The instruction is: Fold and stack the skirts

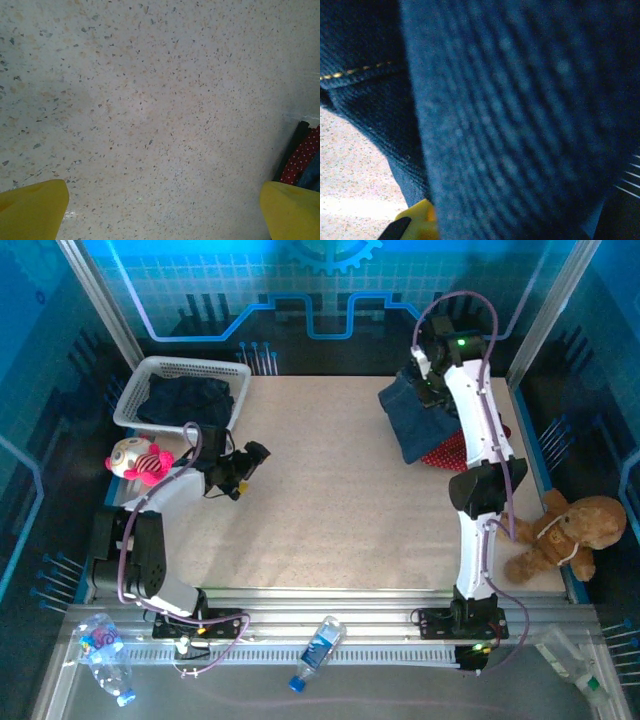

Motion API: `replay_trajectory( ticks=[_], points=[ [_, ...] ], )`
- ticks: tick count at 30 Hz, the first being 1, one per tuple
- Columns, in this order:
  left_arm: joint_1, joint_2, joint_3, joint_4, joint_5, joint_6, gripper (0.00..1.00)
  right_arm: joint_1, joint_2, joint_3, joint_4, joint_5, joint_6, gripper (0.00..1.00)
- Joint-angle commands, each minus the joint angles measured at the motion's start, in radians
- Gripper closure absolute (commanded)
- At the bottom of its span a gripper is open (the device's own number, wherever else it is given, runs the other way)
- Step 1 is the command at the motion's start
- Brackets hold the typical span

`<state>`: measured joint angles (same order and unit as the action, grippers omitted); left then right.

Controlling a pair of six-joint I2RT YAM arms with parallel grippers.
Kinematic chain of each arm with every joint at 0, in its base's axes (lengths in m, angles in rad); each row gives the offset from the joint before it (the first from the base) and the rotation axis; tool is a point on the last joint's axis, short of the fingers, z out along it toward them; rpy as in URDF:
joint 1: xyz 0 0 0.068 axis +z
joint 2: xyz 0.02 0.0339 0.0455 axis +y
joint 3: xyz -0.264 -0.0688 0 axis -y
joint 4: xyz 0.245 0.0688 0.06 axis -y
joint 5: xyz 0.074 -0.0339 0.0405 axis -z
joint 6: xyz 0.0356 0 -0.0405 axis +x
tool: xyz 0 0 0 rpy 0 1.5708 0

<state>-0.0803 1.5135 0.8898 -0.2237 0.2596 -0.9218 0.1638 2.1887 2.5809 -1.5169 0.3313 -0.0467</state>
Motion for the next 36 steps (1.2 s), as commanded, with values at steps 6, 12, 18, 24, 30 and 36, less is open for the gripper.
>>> replay_trajectory(
  ticks=[6,12,18,24,30,36],
  points=[
    [0.007,0.022,0.016,0.003,0.031,-0.026,0.01,-0.245,-0.027,-0.149,0.13,-0.213,-0.106,1.0],
    [0.006,0.026,0.016,-0.016,0.022,-0.02,0.01,-0.403,0.091,-0.342,0.333,-0.341,-0.088,1.0],
    [0.007,0.027,0.025,-0.034,0.014,-0.011,0.01,-0.407,0.178,-0.348,0.424,-0.322,-0.166,0.83],
    [0.007,0.022,0.016,-0.034,0.003,-0.008,0.01,-0.406,0.079,-0.413,0.509,-0.338,-0.215,0.86],
    [0.007,0.037,0.015,-0.019,0.012,-0.009,0.01,-0.401,0.048,-0.439,0.5,-0.379,-0.265,0.88],
    [0.007,0.037,0.02,-0.019,0.016,-0.004,0.01,-0.397,0.003,-0.484,0.629,-0.164,-0.168,0.44]
  ],
)
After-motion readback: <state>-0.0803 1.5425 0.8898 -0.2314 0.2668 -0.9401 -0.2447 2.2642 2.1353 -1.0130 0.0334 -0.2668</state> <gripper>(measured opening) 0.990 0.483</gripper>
